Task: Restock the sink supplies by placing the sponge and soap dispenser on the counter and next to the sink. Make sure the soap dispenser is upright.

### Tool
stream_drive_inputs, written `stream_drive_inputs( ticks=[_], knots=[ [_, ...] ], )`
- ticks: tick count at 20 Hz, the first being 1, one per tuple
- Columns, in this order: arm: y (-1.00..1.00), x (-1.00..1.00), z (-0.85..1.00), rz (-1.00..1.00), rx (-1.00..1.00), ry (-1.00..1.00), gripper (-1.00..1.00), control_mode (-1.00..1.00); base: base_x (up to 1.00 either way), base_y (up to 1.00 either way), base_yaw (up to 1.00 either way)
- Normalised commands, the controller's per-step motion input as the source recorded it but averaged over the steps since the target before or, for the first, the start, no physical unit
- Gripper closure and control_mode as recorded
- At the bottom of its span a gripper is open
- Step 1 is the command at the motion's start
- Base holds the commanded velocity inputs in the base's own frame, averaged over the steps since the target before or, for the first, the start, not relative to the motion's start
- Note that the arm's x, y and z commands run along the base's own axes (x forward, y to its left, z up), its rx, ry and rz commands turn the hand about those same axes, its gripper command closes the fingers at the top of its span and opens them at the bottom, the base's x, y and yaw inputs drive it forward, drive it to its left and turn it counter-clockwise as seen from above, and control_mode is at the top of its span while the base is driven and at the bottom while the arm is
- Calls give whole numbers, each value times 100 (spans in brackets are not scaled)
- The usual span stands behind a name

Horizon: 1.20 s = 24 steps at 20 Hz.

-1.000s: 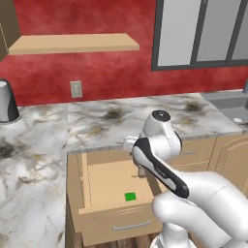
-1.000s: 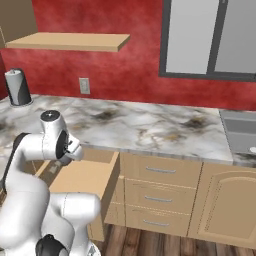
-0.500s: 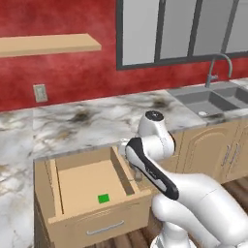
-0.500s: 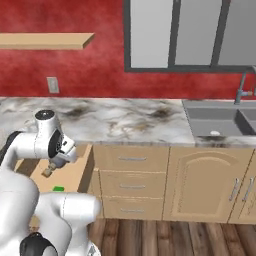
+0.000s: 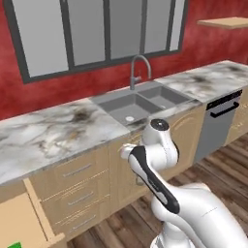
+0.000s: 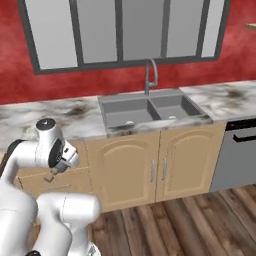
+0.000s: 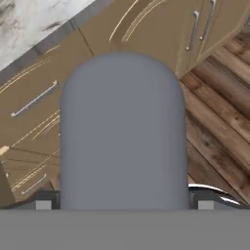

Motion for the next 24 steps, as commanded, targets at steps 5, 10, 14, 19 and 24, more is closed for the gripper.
stream_drive_inputs(
  ticks=[5, 10, 14, 19, 24],
  knots=[
    [0, 0, 0, 0, 0, 0, 100, 100, 75, -47, 12],
    [0, 0, 0, 0, 0, 0, 100, 100, 94, -4, 45],
    [0, 0, 0, 0, 0, 0, 100, 100, 79, -9, 48],
    [0, 0, 0, 0, 0, 0, 100, 100, 57, -21, 25],
    [-1, 92, 12, -2, 11, 16, 100, -100, 0, 0, 0]
  ],
)
